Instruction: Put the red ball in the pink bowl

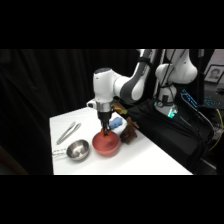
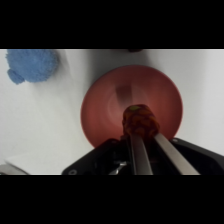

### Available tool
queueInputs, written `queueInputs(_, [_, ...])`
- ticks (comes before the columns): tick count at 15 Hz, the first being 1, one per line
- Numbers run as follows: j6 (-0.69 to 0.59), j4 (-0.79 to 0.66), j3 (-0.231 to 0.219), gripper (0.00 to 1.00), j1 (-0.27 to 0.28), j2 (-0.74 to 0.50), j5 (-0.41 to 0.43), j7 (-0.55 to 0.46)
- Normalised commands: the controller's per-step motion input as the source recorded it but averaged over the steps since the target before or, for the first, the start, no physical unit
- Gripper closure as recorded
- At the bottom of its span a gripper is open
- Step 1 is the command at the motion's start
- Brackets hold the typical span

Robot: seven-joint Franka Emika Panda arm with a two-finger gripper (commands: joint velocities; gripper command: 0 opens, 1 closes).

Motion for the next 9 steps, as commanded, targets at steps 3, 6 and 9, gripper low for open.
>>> queueInputs(3, [0.23,0.04,0.059,0.98,-0.085,0.17,0.138,-0.19])
queueInputs(6, [0.20,0.08,0.077,0.98,-0.091,0.14,0.140,-0.20])
queueInputs(9, [0.16,0.11,0.084,0.98,-0.092,0.13,0.138,-0.20])
